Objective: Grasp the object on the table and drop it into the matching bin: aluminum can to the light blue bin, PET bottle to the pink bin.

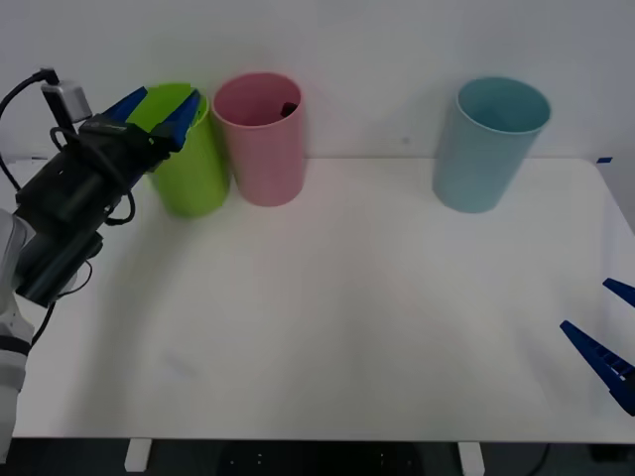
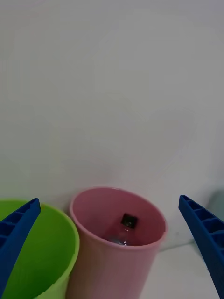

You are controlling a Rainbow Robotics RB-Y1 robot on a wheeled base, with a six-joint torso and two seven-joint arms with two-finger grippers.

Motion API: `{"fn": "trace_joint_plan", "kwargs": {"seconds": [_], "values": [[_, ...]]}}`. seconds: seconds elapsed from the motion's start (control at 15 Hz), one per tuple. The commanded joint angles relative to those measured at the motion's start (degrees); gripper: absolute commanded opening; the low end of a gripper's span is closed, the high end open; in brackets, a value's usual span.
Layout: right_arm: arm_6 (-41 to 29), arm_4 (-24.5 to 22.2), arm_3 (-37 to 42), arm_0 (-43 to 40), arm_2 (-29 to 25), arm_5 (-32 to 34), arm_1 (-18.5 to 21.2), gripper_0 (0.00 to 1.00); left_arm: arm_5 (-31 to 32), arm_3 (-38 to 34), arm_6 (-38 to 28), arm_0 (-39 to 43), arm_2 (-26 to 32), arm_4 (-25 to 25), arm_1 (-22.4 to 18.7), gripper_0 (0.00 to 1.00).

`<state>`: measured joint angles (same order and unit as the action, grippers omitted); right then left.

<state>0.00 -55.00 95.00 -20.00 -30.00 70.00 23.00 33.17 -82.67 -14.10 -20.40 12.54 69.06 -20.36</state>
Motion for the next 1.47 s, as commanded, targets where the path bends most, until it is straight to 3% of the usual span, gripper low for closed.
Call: {"fn": "trace_joint_plan", "kwargs": {"seconds": [0.07,0.4,0.67,1.0,1.47], "values": [[0.0,0.0,0.0,0.0,0.0,0.0,0.0,1.0,5.94,-1.89,0.22,4.23,4.07,-0.15,-1.43,1.0],[0.0,0.0,0.0,0.0,0.0,0.0,0.0,1.0,19.56,-2.94,1.09,10.47,14.09,2.22,-2.05,1.0],[0.0,0.0,0.0,0.0,0.0,0.0,0.0,1.0,26.24,-2.94,2.24,15.39,17.43,-0.15,-4.77,1.0],[0.0,0.0,0.0,0.0,0.0,0.0,0.0,1.0,30.19,-2.94,8.48,23.57,18.04,-4.46,-10.05,1.0],[0.0,0.0,0.0,0.0,0.0,0.0,0.0,1.0,33.45,-2.94,12.87,32.18,19.27,-7.98,-12.24,1.0]]}}
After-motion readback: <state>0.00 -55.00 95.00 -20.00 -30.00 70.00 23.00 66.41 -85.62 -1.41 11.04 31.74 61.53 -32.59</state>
